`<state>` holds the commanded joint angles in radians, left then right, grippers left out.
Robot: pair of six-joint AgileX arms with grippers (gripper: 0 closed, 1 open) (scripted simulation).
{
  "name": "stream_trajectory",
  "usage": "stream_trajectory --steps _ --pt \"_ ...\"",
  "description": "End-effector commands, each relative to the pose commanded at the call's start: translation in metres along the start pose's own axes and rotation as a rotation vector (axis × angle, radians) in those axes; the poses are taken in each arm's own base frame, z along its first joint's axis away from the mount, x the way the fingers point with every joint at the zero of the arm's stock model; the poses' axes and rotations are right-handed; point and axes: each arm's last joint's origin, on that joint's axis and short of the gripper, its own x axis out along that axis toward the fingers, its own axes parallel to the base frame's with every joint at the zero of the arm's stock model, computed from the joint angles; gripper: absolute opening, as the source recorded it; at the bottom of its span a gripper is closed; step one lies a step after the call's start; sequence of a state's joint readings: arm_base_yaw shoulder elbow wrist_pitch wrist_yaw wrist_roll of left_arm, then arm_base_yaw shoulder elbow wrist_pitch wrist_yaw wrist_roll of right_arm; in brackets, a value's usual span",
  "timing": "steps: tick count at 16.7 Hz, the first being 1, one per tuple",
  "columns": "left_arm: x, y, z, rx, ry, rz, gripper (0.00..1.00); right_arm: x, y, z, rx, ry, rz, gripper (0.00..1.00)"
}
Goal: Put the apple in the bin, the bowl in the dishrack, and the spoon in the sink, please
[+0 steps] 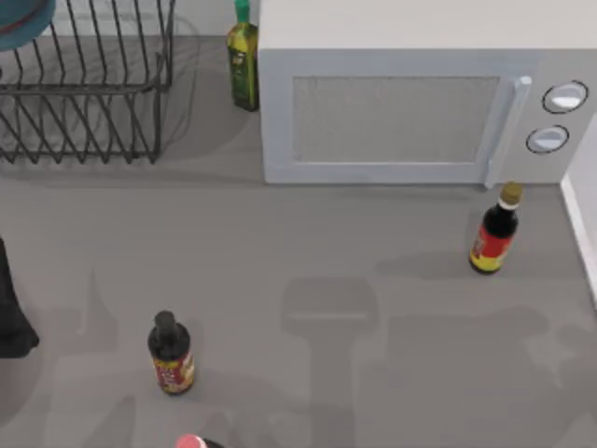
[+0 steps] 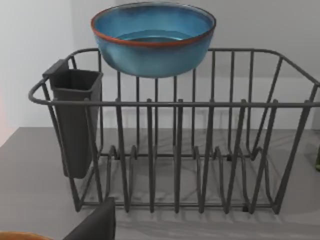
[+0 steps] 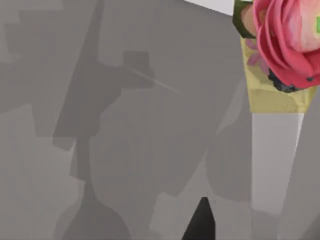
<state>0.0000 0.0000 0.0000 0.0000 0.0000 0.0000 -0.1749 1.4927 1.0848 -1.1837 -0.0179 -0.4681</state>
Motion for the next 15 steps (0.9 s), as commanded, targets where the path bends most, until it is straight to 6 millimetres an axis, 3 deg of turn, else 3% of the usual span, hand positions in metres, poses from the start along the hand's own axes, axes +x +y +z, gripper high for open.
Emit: stream_trajectory --steps 3,8,12,15 --pt "0.000 0.000 0.000 0.000 0.000 0.000 1.00 -0.013 -0.019 0.040 -0.003 0.027 0.012 0.00" --pt "0.000 0.000 0.000 0.000 0.000 0.000 1.00 -0.030 -0.056 0.125 -0.008 0.019 0.007 0.00" --pt "0.000 0.000 0.000 0.000 0.000 0.000 1.00 -0.028 -0.080 0.182 -0.008 -0.014 -0.010 0.00" --pt "0.000 0.000 0.000 0.000 0.000 0.000 1.00 -0.016 -0.091 0.210 -0.006 -0.039 -0.022 0.00"
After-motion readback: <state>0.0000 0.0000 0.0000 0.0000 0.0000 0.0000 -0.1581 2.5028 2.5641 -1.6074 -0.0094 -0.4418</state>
